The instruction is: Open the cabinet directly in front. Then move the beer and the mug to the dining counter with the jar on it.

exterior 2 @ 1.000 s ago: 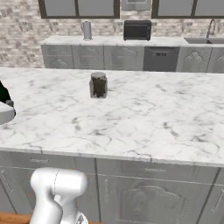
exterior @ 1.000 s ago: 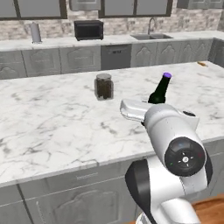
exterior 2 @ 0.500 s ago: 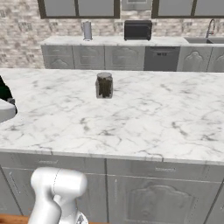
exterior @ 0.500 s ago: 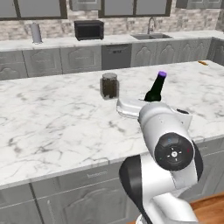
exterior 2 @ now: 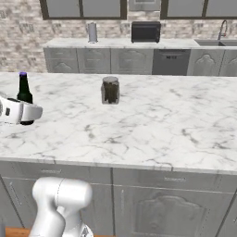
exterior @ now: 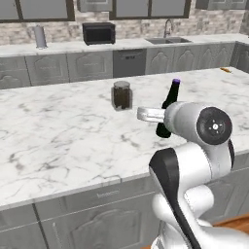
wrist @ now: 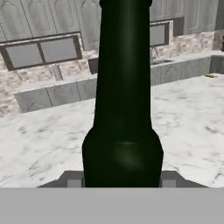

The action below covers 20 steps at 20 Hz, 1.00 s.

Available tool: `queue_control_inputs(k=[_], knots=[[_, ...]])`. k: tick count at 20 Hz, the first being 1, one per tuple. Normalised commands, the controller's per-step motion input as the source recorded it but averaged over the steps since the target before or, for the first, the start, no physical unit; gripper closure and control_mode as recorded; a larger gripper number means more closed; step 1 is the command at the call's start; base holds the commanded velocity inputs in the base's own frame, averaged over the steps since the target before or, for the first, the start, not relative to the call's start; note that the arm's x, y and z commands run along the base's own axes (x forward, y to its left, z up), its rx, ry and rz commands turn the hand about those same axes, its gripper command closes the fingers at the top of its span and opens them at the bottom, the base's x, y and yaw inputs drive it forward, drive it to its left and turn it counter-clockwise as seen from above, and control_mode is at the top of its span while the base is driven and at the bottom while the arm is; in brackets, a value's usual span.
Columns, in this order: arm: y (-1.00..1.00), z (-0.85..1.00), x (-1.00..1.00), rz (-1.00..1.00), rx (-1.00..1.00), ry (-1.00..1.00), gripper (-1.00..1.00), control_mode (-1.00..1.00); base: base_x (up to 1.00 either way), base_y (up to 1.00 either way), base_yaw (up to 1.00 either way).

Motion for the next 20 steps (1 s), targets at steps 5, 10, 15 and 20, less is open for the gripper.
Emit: queue_control_inputs(k=[5,10,15,20], knots=[[-0.22,-0.52,0.47,0.31,0.0,0.27,1.0,-1.0,0.0,0.0,0.0],[-0.04,-0.41,0.3,0.26,-0.01,0.0,1.0,-1.0,0.0,0.0,0.0],[0.0,-0.49,0.47,0.22,-0.03,-0.01,1.0,-1.0,0.0,0.0,0.0],[0.05,-0.48,0.93,0.17,0.0,0.0,1.0,-1.0,0.0,0.0,0.0]])
